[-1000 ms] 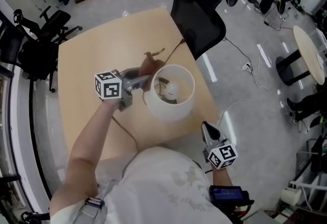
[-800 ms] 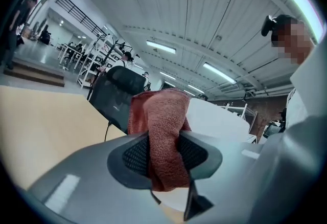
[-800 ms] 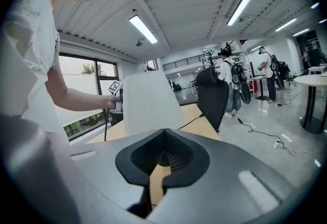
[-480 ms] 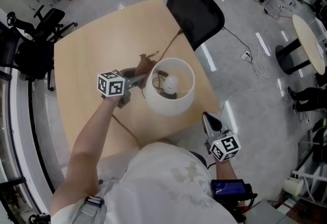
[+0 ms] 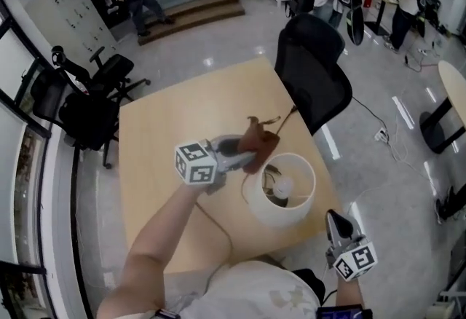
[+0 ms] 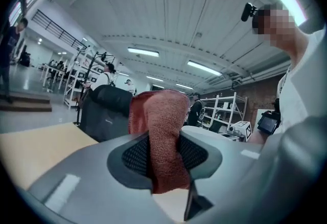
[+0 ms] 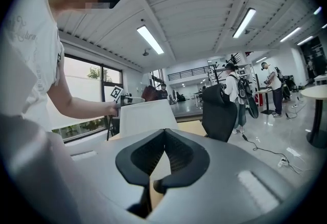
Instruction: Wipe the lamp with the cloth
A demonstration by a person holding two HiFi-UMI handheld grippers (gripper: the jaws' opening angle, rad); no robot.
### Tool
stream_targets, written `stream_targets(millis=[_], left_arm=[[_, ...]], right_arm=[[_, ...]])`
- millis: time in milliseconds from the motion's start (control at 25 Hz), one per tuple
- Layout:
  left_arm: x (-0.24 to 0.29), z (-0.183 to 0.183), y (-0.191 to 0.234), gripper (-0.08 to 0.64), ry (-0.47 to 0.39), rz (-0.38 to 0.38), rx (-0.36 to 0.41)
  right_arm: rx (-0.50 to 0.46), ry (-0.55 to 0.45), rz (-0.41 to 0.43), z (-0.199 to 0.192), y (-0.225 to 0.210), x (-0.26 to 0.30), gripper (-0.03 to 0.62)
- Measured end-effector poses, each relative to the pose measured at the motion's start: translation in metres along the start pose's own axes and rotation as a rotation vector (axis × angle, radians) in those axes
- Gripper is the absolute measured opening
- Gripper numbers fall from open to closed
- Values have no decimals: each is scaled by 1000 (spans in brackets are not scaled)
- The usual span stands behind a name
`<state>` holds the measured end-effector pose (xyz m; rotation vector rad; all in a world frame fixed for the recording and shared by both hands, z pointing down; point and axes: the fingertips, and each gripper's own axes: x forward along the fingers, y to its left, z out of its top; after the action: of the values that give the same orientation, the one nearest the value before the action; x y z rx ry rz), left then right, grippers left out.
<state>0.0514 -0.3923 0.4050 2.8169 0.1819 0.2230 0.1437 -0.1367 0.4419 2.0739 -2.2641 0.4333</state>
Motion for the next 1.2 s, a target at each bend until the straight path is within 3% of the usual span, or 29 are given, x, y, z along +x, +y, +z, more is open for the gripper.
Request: stream_targets(millis=[200, 400, 640, 840, 1080, 1200], left_arm=[[21, -5, -12, 149, 115, -75, 90], [38, -33, -7, 149, 217, -114, 97], [53, -71, 9, 147, 282, -106, 82], [53, -101, 53, 149, 336, -100, 63], [47, -116, 58, 150, 414, -95, 57], [46, -96, 52, 150, 392, -113, 86]], right_arm=[[-36, -44, 45, 11, 15, 14, 12], [-20, -45, 23, 3, 8, 11, 12], [24, -43, -33, -14, -6, -1, 12], [-4, -83, -24, -14, -14, 21, 12], [-5, -39, -46, 10, 11, 15, 12], [-3, -38, -56, 13, 15, 10, 12]])
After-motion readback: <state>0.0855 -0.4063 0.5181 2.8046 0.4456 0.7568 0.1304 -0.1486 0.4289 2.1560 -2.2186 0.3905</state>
